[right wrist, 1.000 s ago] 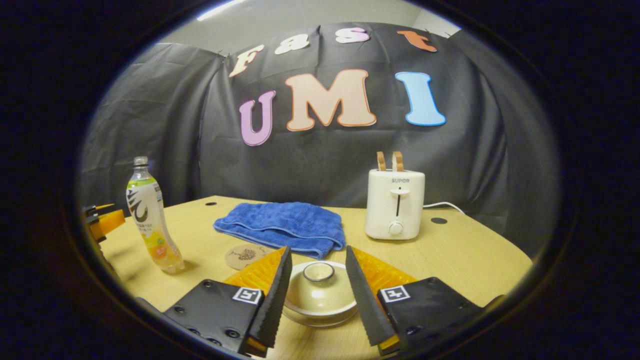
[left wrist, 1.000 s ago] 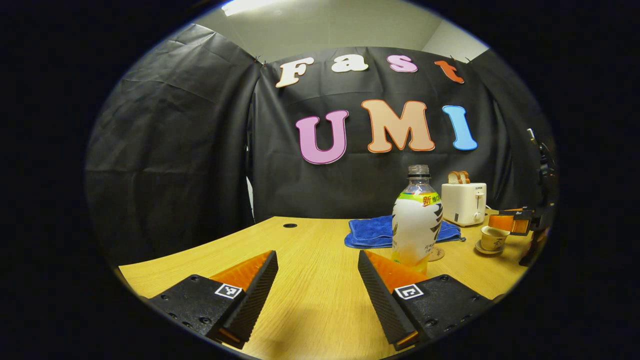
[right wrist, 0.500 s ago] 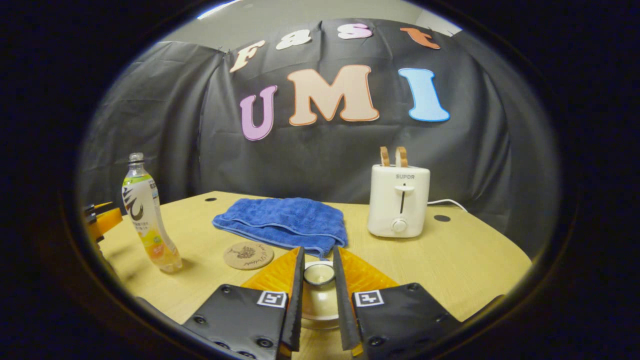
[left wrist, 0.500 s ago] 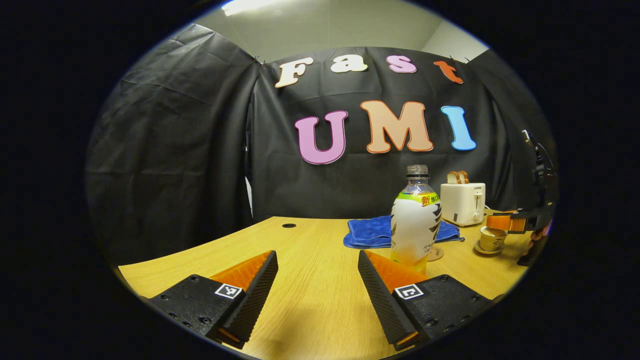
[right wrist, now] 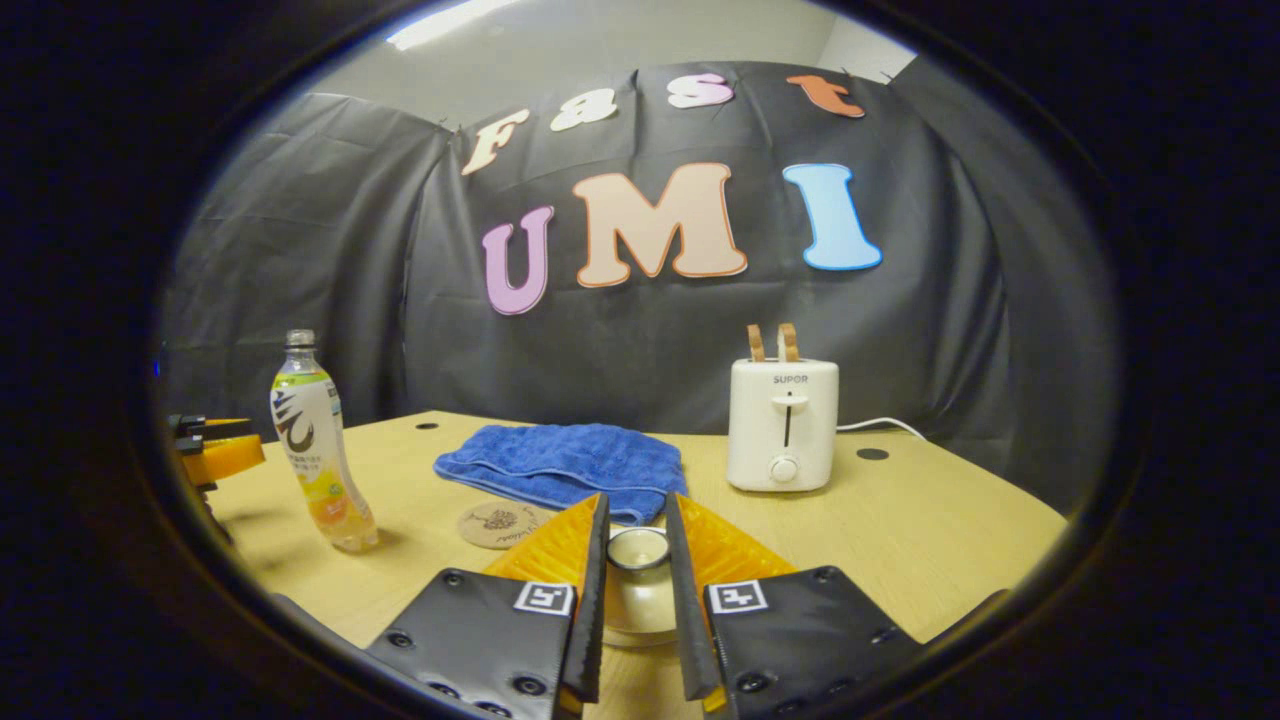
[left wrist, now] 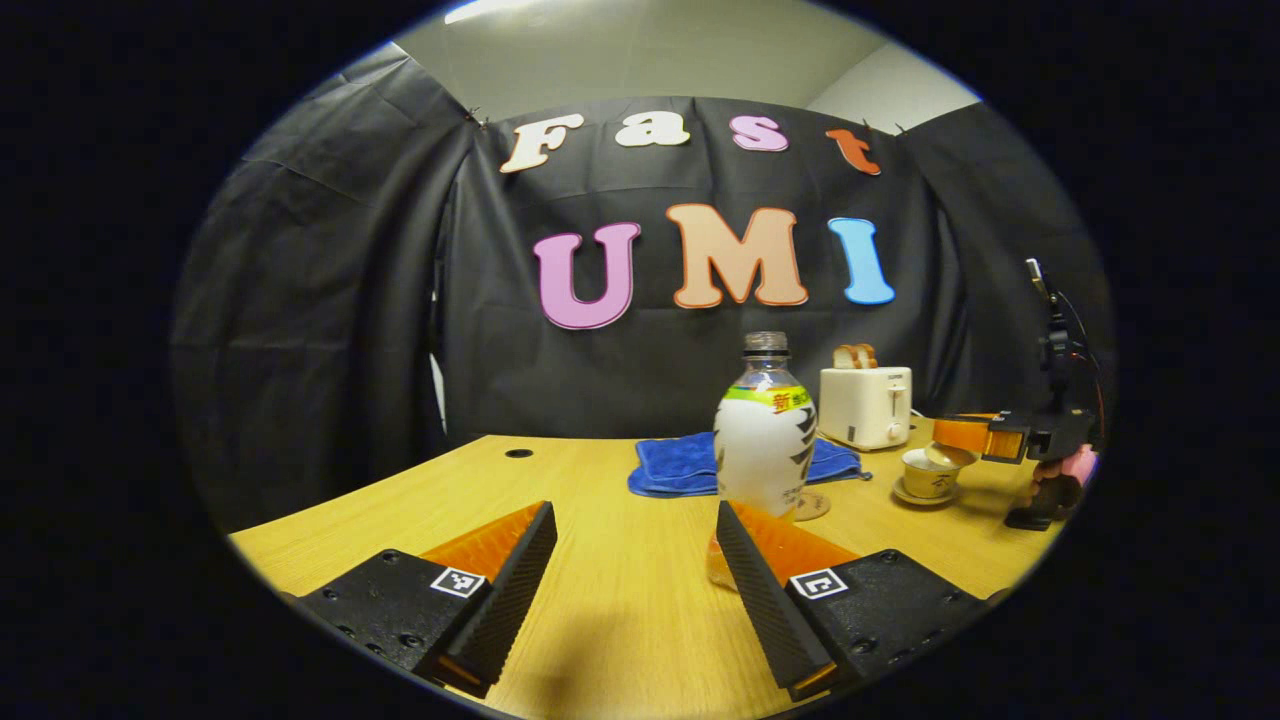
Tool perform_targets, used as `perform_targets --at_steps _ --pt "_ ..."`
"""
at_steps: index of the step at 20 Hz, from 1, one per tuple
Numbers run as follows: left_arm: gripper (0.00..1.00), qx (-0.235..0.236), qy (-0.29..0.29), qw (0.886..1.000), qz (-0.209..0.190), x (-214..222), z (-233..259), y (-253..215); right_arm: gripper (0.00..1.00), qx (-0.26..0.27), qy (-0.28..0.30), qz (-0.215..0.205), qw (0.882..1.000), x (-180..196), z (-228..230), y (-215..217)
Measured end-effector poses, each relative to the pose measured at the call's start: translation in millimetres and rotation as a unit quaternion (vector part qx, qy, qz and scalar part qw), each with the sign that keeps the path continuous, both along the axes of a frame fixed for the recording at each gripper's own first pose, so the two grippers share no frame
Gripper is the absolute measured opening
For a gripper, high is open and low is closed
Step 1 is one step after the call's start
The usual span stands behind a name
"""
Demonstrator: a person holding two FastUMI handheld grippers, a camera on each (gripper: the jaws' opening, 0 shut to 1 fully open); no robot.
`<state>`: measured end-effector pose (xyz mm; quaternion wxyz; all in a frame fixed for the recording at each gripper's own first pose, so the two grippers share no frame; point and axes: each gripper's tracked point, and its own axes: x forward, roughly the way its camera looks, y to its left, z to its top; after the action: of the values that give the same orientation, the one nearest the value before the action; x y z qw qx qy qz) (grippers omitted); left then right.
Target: Open the teacup lid with one hand, grasp the water bottle and pour water into the teacup with the other hand; after pouring, place the water bottle on the coaster and then close the teacup lid.
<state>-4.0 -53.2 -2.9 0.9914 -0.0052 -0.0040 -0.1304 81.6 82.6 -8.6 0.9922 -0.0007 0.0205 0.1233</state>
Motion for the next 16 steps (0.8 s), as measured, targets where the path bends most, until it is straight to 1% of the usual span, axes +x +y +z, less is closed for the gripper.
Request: perform_targets --at_steps 2,4,12,16 --pt "0.94 -0.001 0.001 0.999 -0.033 -2 0 -12 0.34 0.002 -0.006 -0.005 1.000 -7 2 -7" --pt "0.94 -0.001 0.003 0.999 -0.047 -2 0 -18 0.34 0.004 -0.014 -0.010 1.000 -14 6 -13" --pt "0.94 0.002 0.026 0.997 -0.075 12 -5 -58 0.34 0.003 -0.016 -0.030 0.999 -32 7 -37" --pt "0.94 0.005 0.039 0.996 -0.075 28 -8 -75 0.34 0.003 -0.017 -0.035 0.999 -41 8 -49"
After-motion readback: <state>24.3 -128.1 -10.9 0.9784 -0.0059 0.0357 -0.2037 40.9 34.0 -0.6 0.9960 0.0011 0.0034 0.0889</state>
